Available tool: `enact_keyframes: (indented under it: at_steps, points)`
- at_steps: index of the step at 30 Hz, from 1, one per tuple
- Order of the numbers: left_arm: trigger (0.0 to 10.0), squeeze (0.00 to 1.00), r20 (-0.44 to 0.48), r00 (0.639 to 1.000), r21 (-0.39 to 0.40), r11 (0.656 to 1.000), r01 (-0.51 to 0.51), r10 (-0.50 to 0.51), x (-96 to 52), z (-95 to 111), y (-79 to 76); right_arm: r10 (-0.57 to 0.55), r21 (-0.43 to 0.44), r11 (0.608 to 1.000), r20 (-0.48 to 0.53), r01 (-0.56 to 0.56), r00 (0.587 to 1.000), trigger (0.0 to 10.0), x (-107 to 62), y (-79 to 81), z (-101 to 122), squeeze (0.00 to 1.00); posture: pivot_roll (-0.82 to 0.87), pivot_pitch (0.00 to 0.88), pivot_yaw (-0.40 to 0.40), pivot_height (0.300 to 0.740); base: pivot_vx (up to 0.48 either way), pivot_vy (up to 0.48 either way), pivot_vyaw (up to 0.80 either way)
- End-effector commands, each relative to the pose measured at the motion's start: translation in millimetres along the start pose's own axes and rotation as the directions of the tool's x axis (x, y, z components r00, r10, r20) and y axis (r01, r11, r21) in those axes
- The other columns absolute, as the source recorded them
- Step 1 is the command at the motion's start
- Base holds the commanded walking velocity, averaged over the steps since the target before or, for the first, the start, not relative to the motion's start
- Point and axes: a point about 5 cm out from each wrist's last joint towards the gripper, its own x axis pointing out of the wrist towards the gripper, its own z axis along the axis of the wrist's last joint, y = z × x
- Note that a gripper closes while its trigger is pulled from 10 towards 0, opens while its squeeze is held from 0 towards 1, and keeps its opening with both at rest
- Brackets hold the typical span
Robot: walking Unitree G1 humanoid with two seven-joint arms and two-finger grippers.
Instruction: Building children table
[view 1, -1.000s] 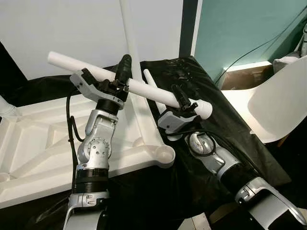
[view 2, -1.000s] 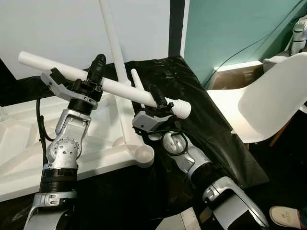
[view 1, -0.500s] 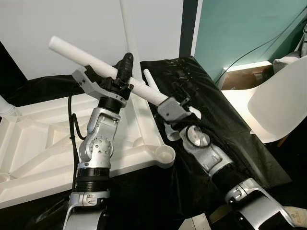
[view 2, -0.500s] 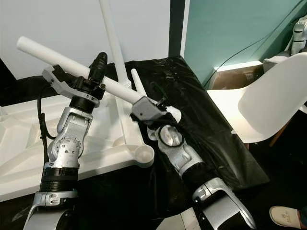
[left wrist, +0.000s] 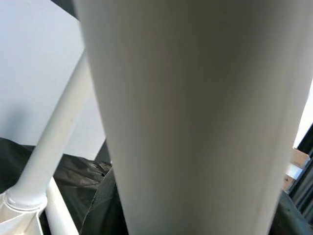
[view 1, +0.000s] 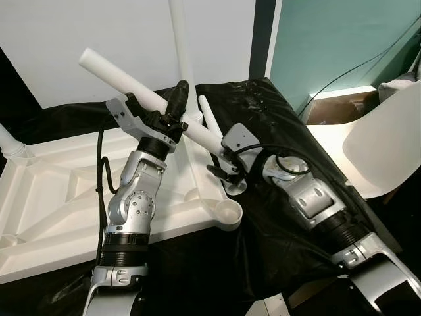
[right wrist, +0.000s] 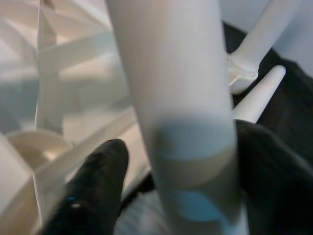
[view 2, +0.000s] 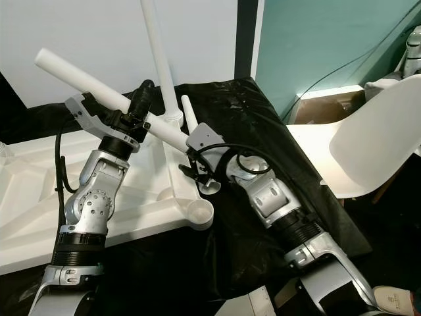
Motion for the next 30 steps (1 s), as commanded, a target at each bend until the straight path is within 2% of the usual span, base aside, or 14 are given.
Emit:
enact_keyframes:
  at_steps: [1, 6, 8, 12, 13, 15, 16, 22, 23, 24, 25, 28, 30]
  points:
    - [0.0, 0.0, 0.038, 0.98, 0.026, 0.981, 0.194, -0.195, 4.0, 9.8, -15.0, 0.059, 0.011, 0.998, -0.022, -0.059, 0.998, 0.0, 0.3, 0.3, -0.7, 0.0, -0.06, 0.0, 0.05, 0.74, 0.0, 0.0, 0.0]
    - [0.0, 0.0, 0.046, 0.982, 0.025, 0.983, 0.184, -0.185, 3.1, 11.4, -13.8, 0.079, 0.017, 0.997, -0.021, -0.079, 0.997, 0.0, -1.9, -0.6, 4.8, 0.0, -0.06, 0.0, 0.05, 0.74, 0.0, 0.0, 0.0]
    - [0.0, 0.0, 0.069, 0.983, 0.008, 0.986, 0.168, -0.168, 2.4, 14.4, -12.4, 0.083, 0.051, 0.995, -0.018, -0.082, 0.996, 0.0, -4.5, -1.8, 10.7, 0.0, -0.06, 0.0, 0.05, 0.74, 0.0, 0.0, 0.0]
    - [0.0, 0.0, 0.083, 0.983, -0.008, 0.986, 0.164, -0.163, 2.6, 16.5, -11.9, 0.075, 0.065, 0.995, -0.017, -0.074, 0.997, 0.0, -5.4, -2.4, 12.3, 0.0, -0.06, 0.0, 0.051, 0.74, 0.0, 0.0, 0.0]
    - [3.4, 0.0, 0.11, 0.976, -0.066, 0.978, 0.195, -0.187, 3.3, 20.2, -13.5, 0.032, 0.094, 0.995, -0.014, -0.031, 0.999, 0.0, -6.9, -3.5, 14.3, 0.0, -0.06, 0.0, 0.053, 0.74, 0.0, 0.0, 0.0]
    - [3.4, 0.0, 0.115, 0.973, -0.086, 0.974, 0.211, -0.2, 3.0, 21.2, -14.5, 0.012, 0.103, 0.995, -0.015, -0.01, 1.0, 0.0, -7.4, -3.9, 14.6, 0.0, -0.06, 0.0, 0.053, 0.74, 0.0, 0.0, 0.0]
    - [9.8, 1.0, 0.119, 0.971, -0.086, 0.972, 0.217, -0.206, 2.7, 21.8, -15.2, -0.003, 0.11, 0.994, -0.018, 0.004, 1.0, 0.0, -7.7, -4.4, 14.7, 0.0, -0.06, 0.0, 0.053, 0.74, 0.0, 0.0, 0.0]
    - [10.0, 1.0, 0.078, 0.978, -0.072, 0.977, 0.201, -0.196, 3.6, 16.5, -16.9, -0.068, 0.167, 0.984, 0.0, 0.067, 0.998, 0.0, -6.8, -2.4, 19.1, 0.0, -0.07, 0.0, 0.06, 0.74, 0.0, 0.0, 0.0]
    - [10.0, 0.22, 0.05, 0.982, -0.065, 0.98, 0.187, -0.184, 2.6, 14.4, -13.7, -0.107, 0.185, 0.977, 0.0, 0.105, 0.994, 0.0, -7.4, -3.1, 21.3, 0.0, -0.07, 0.0, 0.061, 0.74, 0.0, 0.0, 0.0]
    - [10.0, 0.22, 0.05, 0.982, -0.065, 0.98, 0.187, -0.184, 2.6, 14.4, -13.7, -0.107, 0.185, 0.977, 0.0, 0.105, 0.994, 0.0, -7.4, -3.1, 21.3, 0.0, -0.07, 0.0, 0.061, 0.74, 0.0, 0.0, 0.0]
    - [10.0, 0.0, 0.031, 0.983, -0.062, 0.981, 0.183, -0.181, 0.6, 13.8, -11.0, -0.131, 0.187, 0.974, 0.003, 0.128, 0.991, 0.0, -7.7, -4.4, 22.9, 0.0, -0.07, 0.0, 0.065, 0.74, 0.0, 0.0, 0.0]
    - [10.0, 0.0, 0.017, 0.984, -0.057, 0.982, 0.179, -0.179, -1.6, 14.3, -8.3, -0.153, 0.188, 0.971, 0.004, 0.15, 0.988, 0.0, -8.2, -5.6, 24.9, 0.0, -0.07, 0.0, 0.069, 0.74, 0.0, 0.0, 0.0]
    - [10.0, 0.0, -0.031, 0.983, -0.026, 0.983, 0.182, -0.182, -7.6, 14.7, -3.9, -0.198, 0.193, 0.962, 0.014, 0.191, 0.98, 0.0, -9.3, -9.2, 29.7, 0.0, -0.06, 0.0, 0.074, 0.74, 0.0, 0.0, 0.0]
